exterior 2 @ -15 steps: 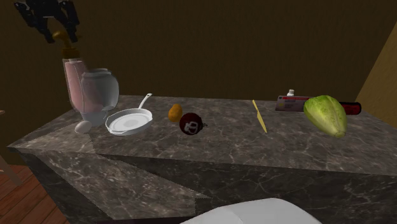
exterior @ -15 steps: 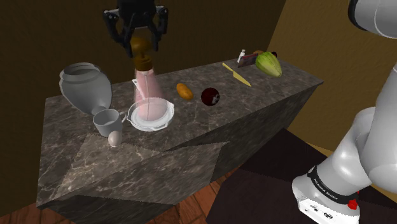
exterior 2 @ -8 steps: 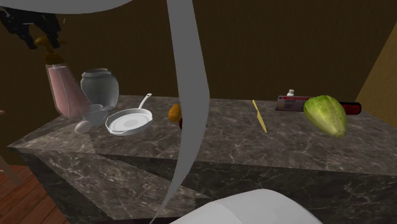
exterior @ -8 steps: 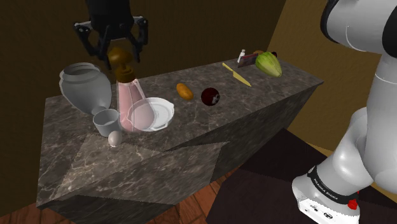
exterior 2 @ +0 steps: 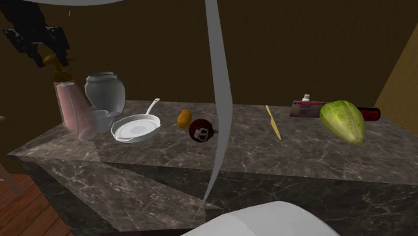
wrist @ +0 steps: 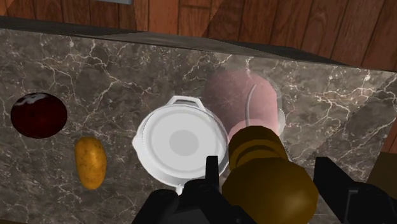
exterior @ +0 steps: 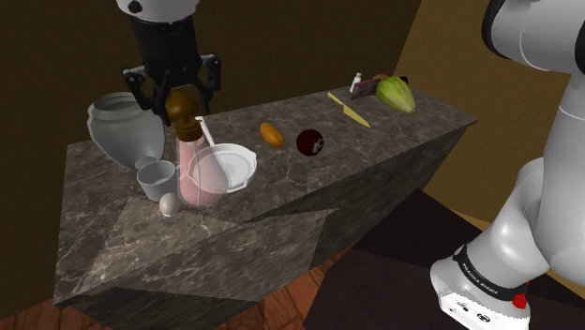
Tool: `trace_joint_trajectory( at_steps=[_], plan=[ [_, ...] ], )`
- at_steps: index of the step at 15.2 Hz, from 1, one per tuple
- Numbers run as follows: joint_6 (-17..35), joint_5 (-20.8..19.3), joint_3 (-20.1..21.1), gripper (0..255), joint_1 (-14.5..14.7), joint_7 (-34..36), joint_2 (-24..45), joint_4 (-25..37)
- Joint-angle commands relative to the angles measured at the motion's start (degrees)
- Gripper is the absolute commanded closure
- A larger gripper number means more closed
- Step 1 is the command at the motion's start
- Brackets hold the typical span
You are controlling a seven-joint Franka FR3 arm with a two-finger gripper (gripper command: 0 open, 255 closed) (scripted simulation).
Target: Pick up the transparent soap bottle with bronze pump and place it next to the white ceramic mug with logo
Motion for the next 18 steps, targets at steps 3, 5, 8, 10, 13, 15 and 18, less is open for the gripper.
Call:
trace_joint_trajectory(
  at_steps=[3,5,8,10,13,15,18],
  plan=[
    [3.35,0.13,-0.06,255,-0.6,0.29,-0.62,-3.9],
    [4.93,0.1,-0.1,255,-0.78,0.5,-0.72,-5.6],
    [7.22,0.0,-0.17,255,-1.01,0.82,-0.75,-7.96],
    [8.71,-0.11,-0.23,255,-1.13,1.05,-0.7,-9.41],
    [10.89,-0.32,-0.33,255,-1.27,1.41,-0.5,-11.45],
    [11.92,-0.43,-0.39,255,-1.33,1.59,-0.38,-12.38],
    [11.91,-0.44,-0.39,255,-1.33,1.59,-0.36,-12.36]
  ],
)
